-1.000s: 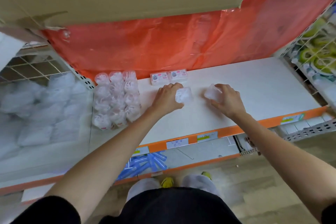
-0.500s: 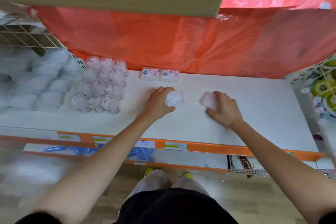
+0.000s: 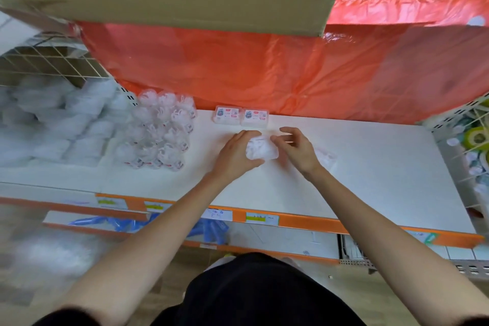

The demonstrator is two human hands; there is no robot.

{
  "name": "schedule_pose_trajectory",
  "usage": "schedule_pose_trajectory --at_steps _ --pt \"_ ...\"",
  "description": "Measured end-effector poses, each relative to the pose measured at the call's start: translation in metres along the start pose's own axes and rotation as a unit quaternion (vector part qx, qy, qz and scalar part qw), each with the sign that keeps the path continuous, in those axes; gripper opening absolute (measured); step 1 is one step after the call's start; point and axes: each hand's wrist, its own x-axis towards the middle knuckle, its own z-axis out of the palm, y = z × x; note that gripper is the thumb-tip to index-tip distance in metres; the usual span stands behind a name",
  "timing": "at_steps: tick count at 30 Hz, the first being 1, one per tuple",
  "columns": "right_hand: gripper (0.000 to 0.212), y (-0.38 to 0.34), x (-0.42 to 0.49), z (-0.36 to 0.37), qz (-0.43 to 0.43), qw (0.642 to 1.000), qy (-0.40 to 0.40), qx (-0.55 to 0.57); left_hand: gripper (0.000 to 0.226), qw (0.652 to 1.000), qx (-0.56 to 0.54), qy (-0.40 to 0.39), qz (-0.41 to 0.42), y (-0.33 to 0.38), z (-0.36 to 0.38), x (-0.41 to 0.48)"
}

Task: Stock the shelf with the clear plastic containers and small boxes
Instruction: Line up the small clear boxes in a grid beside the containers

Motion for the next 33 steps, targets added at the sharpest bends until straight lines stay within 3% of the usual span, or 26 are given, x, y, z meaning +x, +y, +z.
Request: schedule_pose_trajectory --at_steps 3,6,9,12,15,19,23,28,33 --pt "0.034 -0.002 -0.001 0.004 0.061 0.995 -0.062 0.045 0.068 1.000 -0.015 0.012 -0.002 -0.001 -0.004 -0.001" --pt "0.031 0.000 -0.002 0.005 0.071 0.992 -0.072 0.072 0.082 0.999 -0.029 -0.007 -0.010 -0.006 -0.005 0.000" --pt "0.032 0.002 -0.002 0.004 0.077 0.990 -0.045 0.108 0.093 0.986 -0.136 -0.002 -0.100 -0.007 -0.005 0.003" --pt "0.030 0.003 -0.003 -0.002 0.045 0.992 -0.039 0.115 0.055 0.932 -0.254 -0.009 -0.258 0.000 -0.012 0.006" --pt "0.031 0.003 -0.006 -0.005 -0.008 0.992 -0.052 0.116 0.057 0.850 -0.366 -0.064 -0.373 -0.002 -0.023 0.007" --pt "0.034 0.007 -0.009 -0.002 -0.067 0.992 -0.055 0.092 0.048 0.802 -0.437 -0.115 -0.391 -0.004 -0.025 0.006" --pt "0.039 0.011 -0.012 0.002 -0.086 0.991 -0.062 0.084 0.026 0.765 -0.522 -0.093 -0.366 -0.001 -0.023 0.007" --pt "0.045 0.018 -0.014 0.003 -0.042 0.994 -0.074 0.067 0.030 0.811 -0.499 -0.064 -0.298 -0.008 -0.024 0.002" --pt "0.025 0.006 -0.011 0.009 0.064 0.991 -0.033 0.113 0.038 0.852 -0.449 -0.090 -0.254 -0.007 -0.030 -0.001"
